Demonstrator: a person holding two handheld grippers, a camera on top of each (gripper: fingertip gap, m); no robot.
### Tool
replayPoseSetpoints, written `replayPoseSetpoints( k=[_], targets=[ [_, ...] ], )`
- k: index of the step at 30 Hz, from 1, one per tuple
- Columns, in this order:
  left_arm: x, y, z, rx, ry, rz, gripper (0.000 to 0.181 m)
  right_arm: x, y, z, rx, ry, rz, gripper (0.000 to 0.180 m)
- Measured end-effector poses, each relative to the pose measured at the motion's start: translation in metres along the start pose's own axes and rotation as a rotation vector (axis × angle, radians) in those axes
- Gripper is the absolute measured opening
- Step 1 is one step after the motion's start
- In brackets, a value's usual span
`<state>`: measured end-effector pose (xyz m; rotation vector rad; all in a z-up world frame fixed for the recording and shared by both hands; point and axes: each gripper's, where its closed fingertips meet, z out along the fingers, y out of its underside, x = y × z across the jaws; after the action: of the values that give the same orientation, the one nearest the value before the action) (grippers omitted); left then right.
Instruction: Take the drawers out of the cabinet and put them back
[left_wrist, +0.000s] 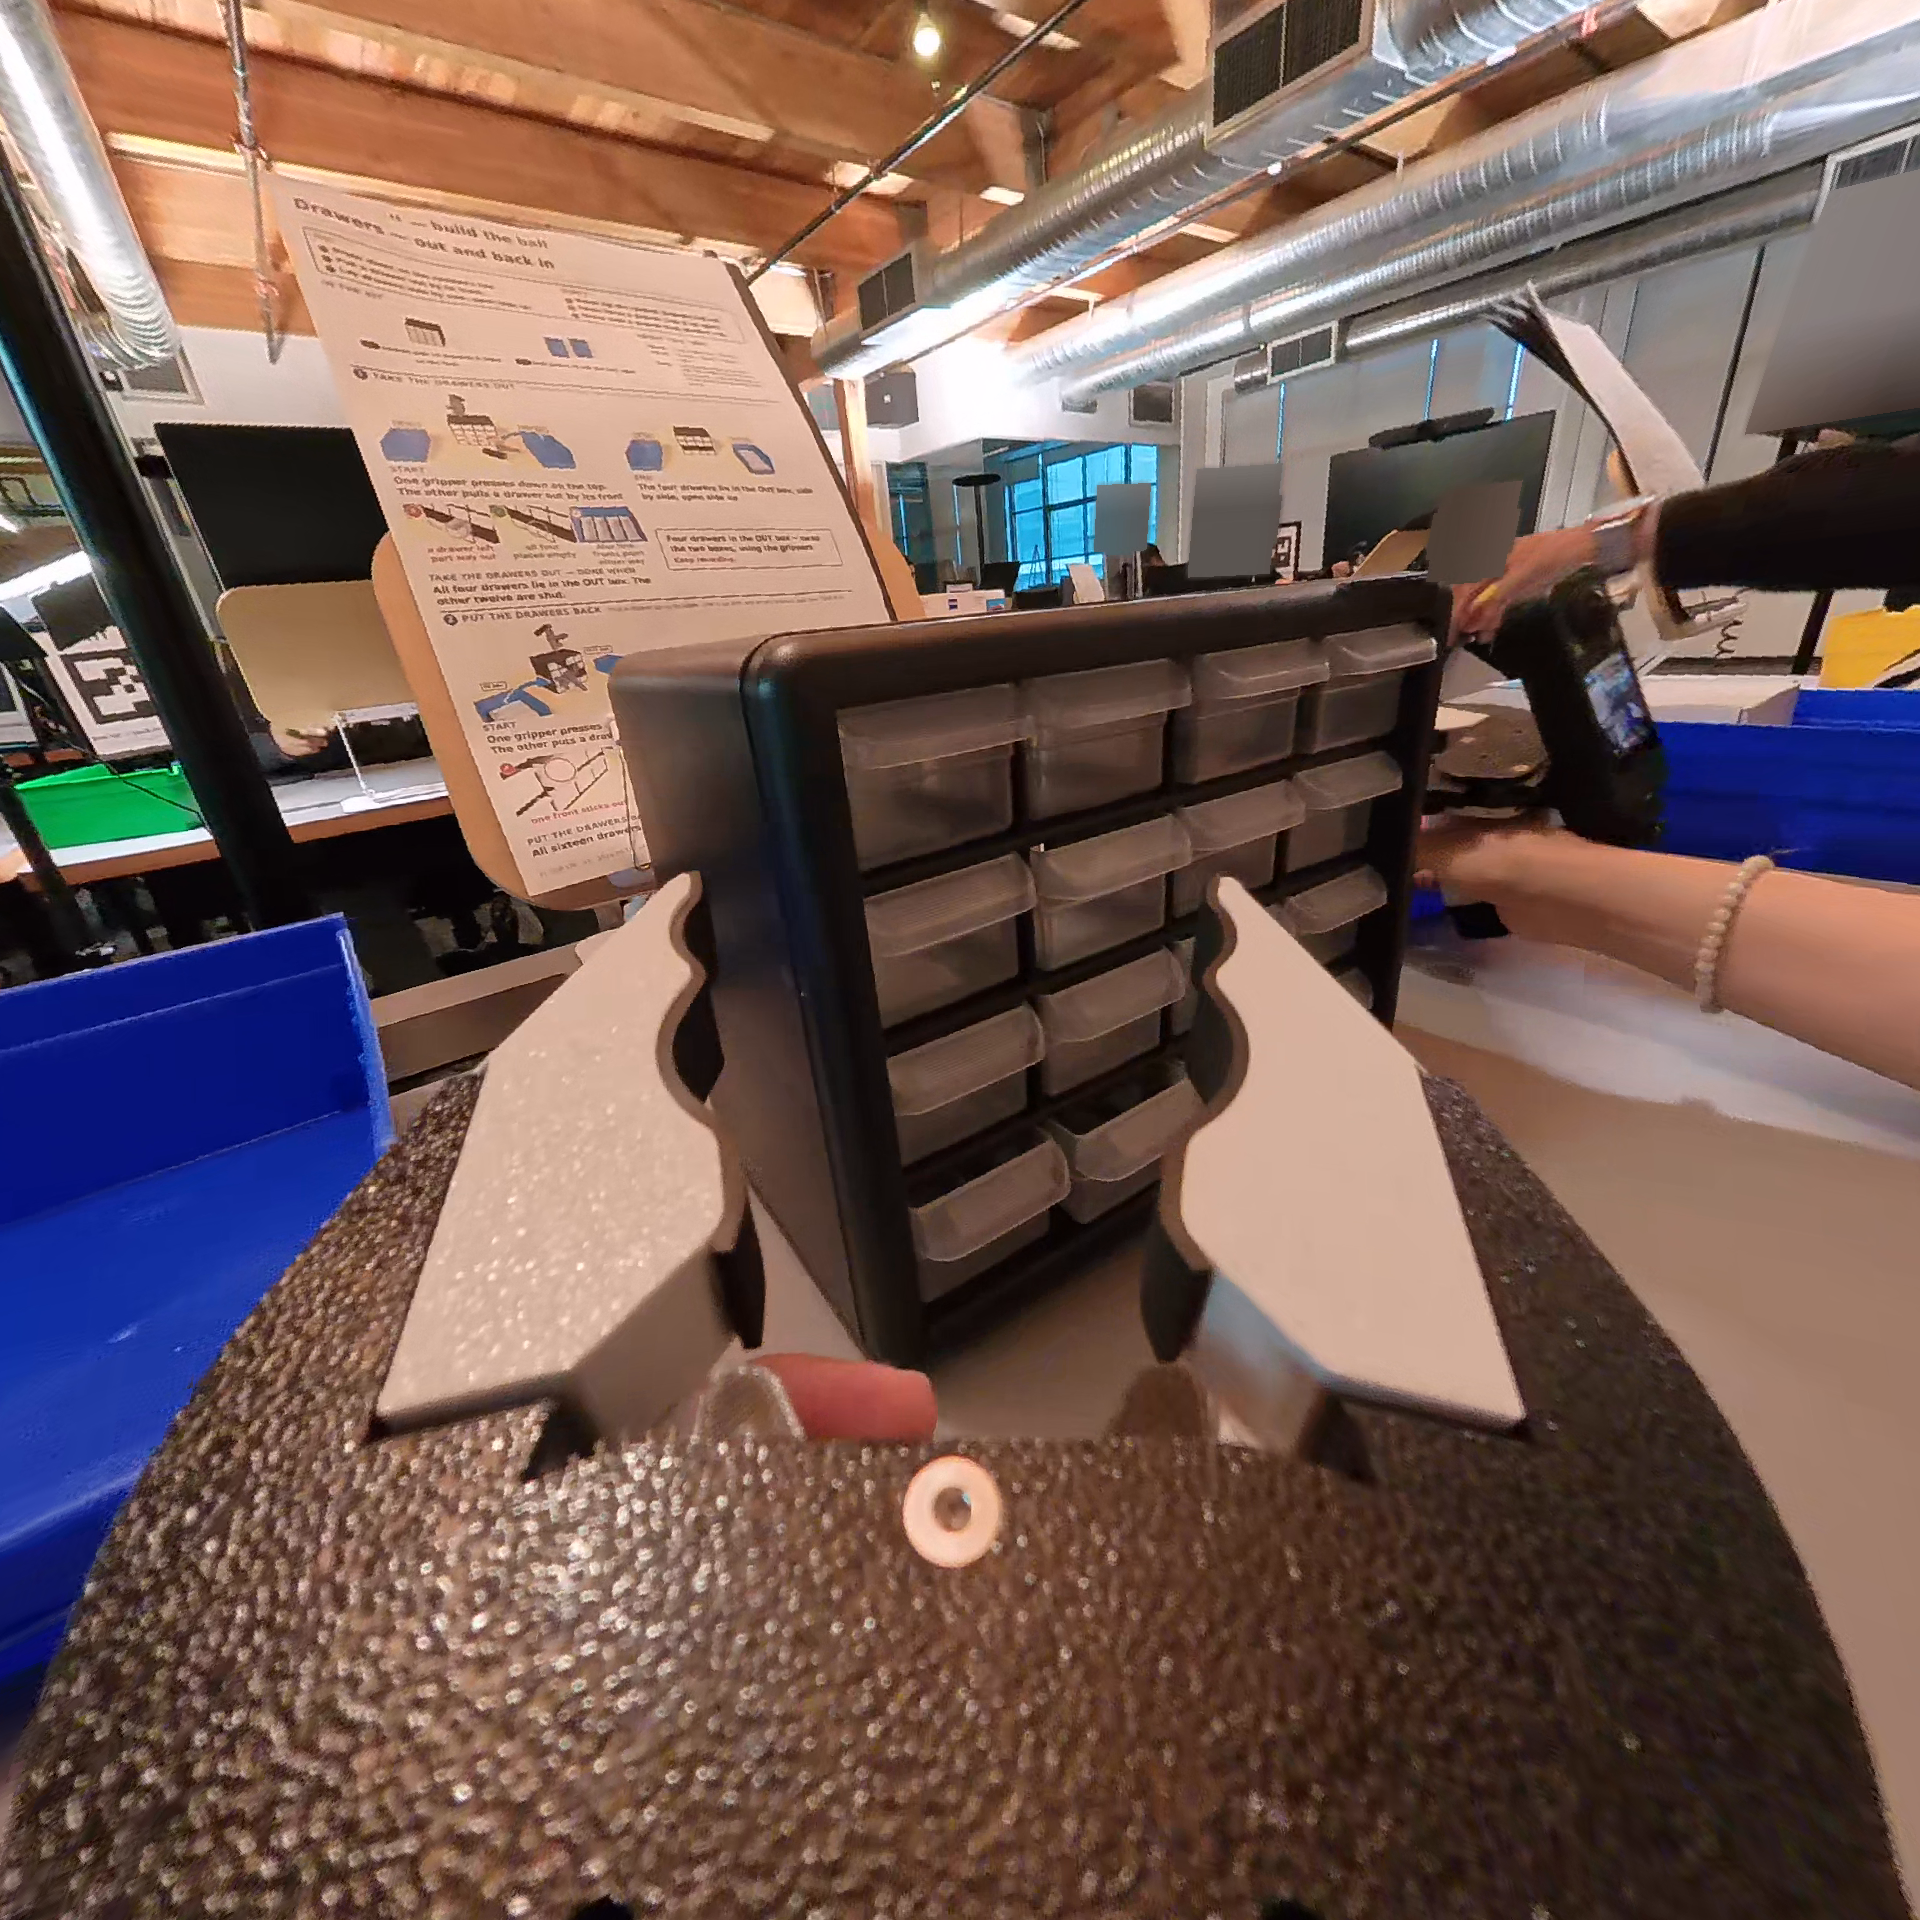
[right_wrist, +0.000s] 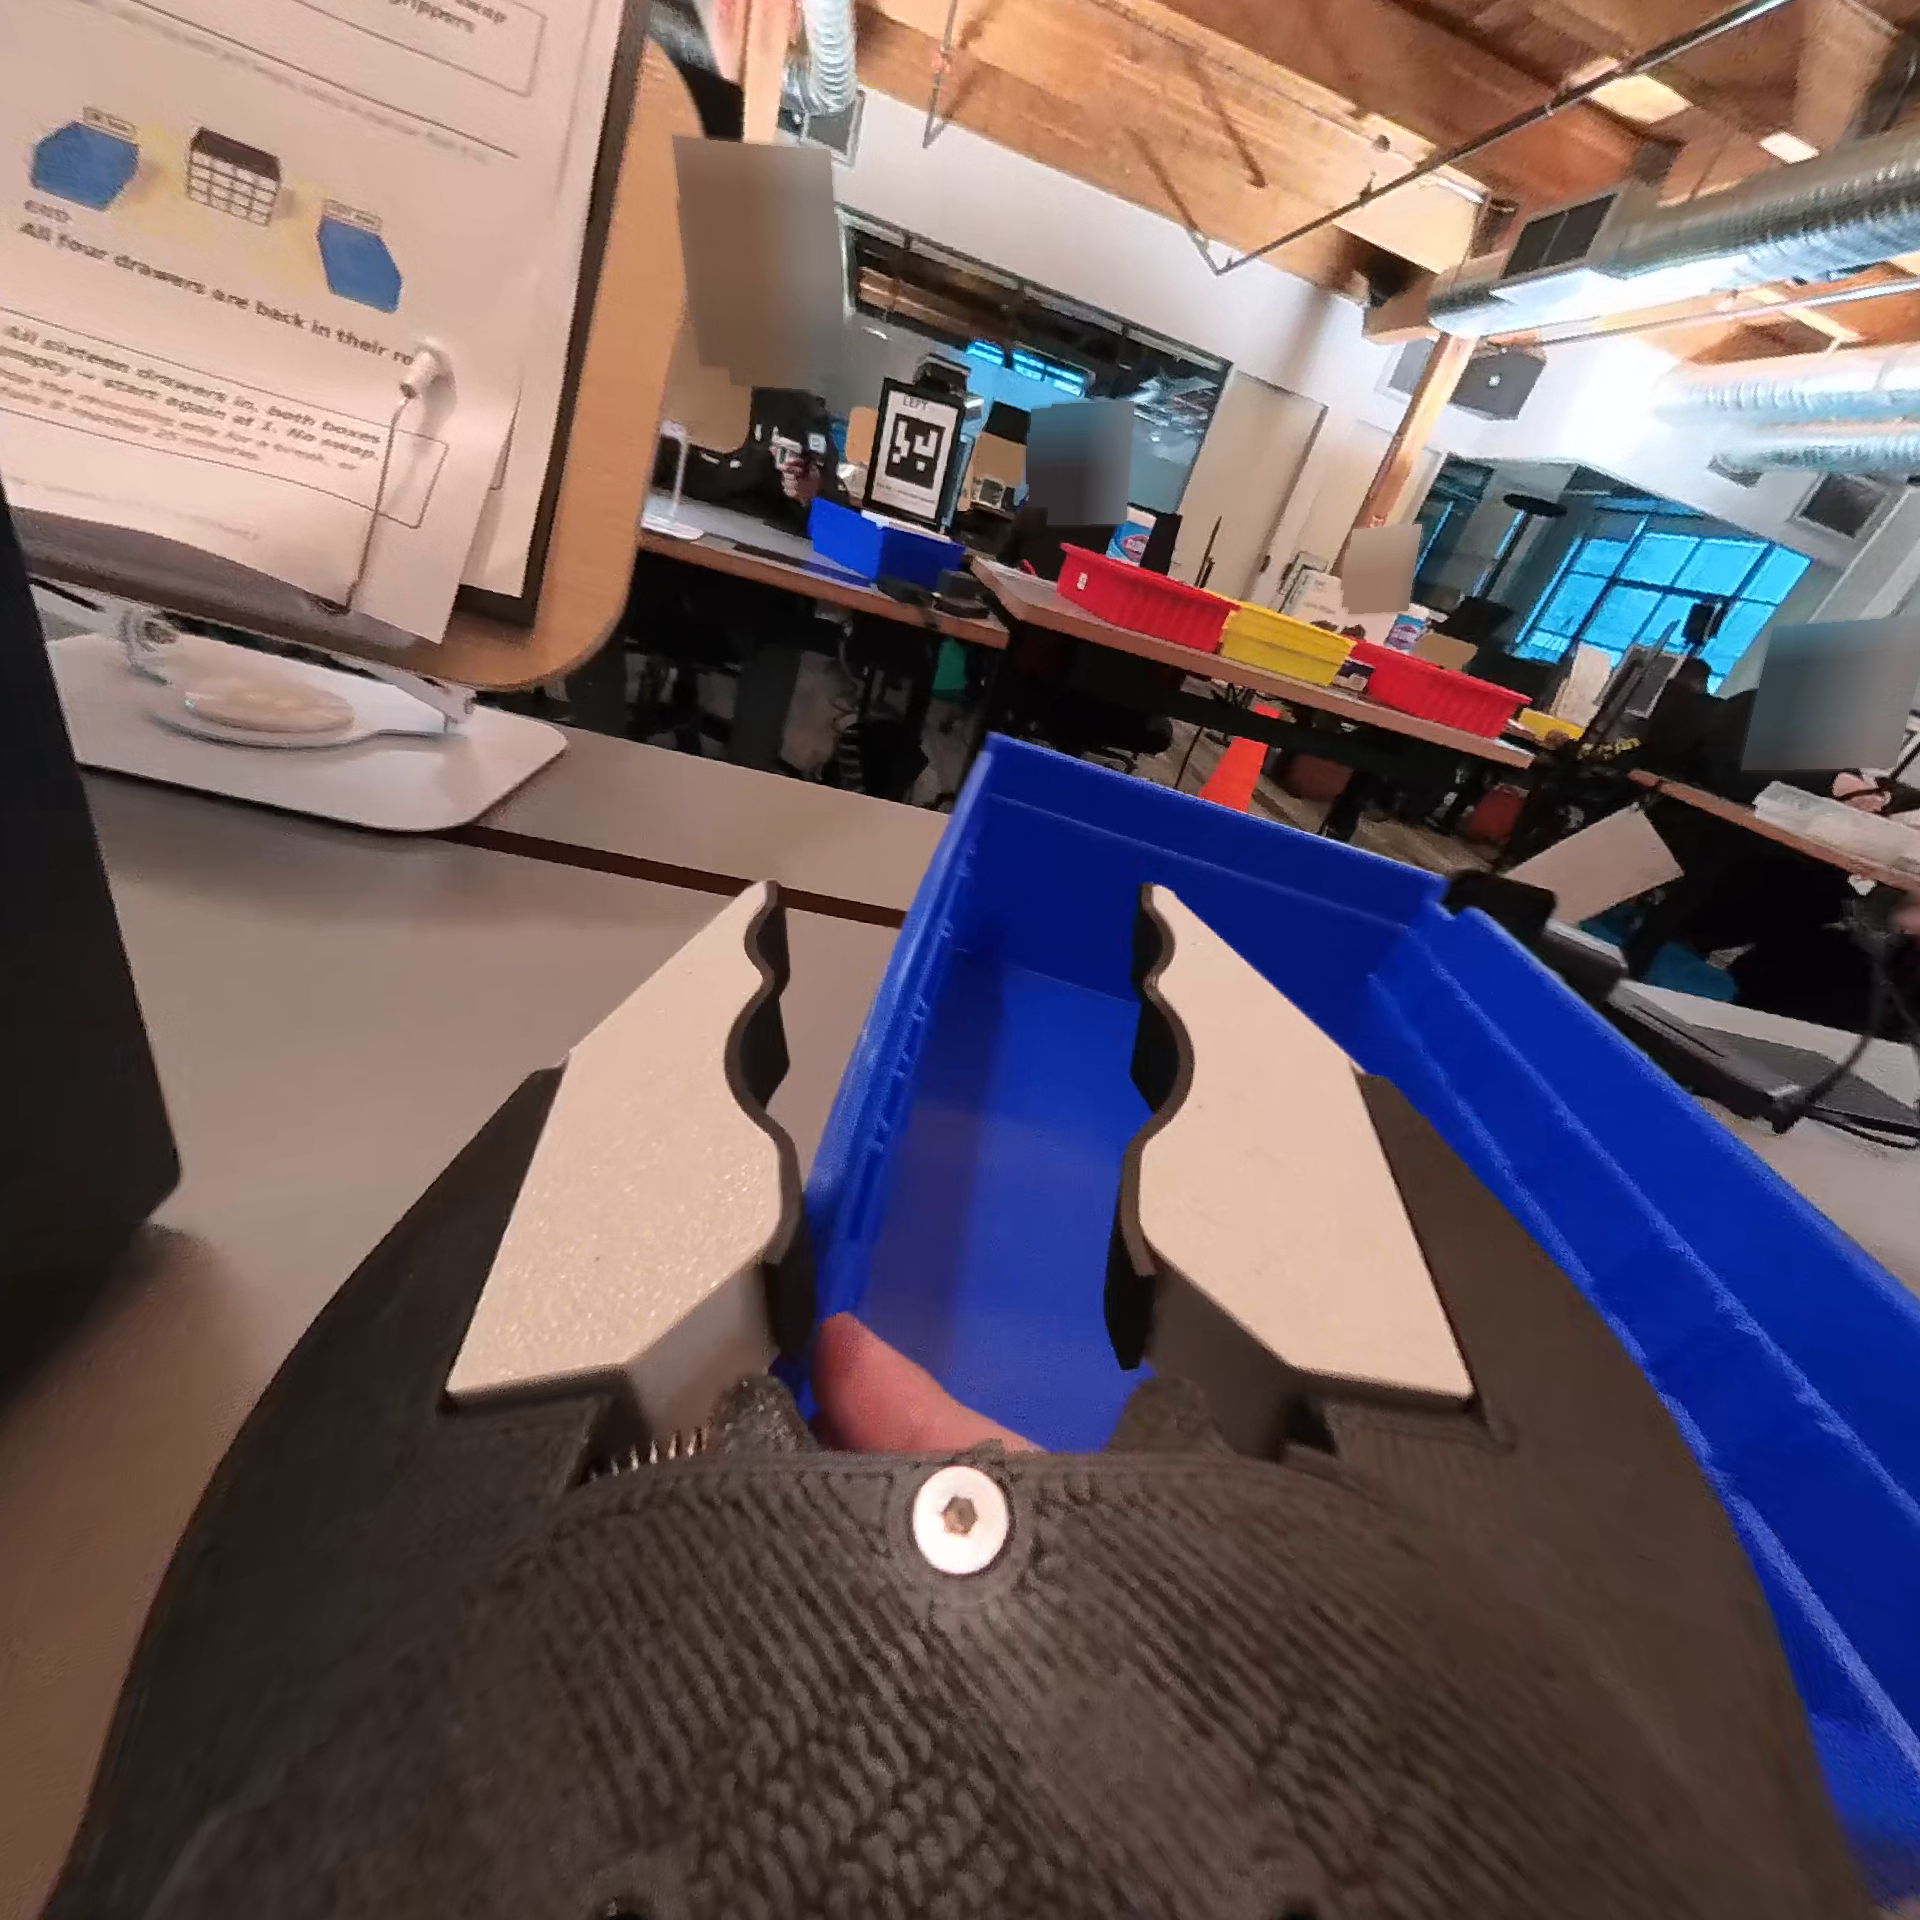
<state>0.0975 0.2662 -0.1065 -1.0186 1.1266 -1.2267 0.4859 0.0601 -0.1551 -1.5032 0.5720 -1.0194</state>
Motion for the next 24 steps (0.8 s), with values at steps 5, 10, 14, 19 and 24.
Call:
replayPoseSetpoints(
  k=[5,10,14,19,24],
  targets=[
    [-0.002,0.0,0.002,0.006,-0.005,-0.014,0.09,0.008,0.004,-0.011,-0.024,-0.049,-0.074,0.046],
    [-0.022,0.001,-0.002,0.002,-0.078,-0.013,0.091,0.016,0.006,-0.024,0.003,-0.098,-0.012,0.051],
    [-0.047,0.007,-0.006,-0.041,-0.172,-0.048,0.091,0.028,0.003,-0.036,-0.075,-0.075,0.062,0.073],
    [-0.07,0.01,-0.003,-0.125,-0.308,-0.071,0.092,0.006,-0.032,-0.08,-0.171,-0.148,0.059,0.121],
    [-0.071,0.018,0.006,-0.219,-0.354,-0.065,0.089,-0.063,-0.058,-0.119,-0.168,-0.387,-0.034,0.11]
  ],
)
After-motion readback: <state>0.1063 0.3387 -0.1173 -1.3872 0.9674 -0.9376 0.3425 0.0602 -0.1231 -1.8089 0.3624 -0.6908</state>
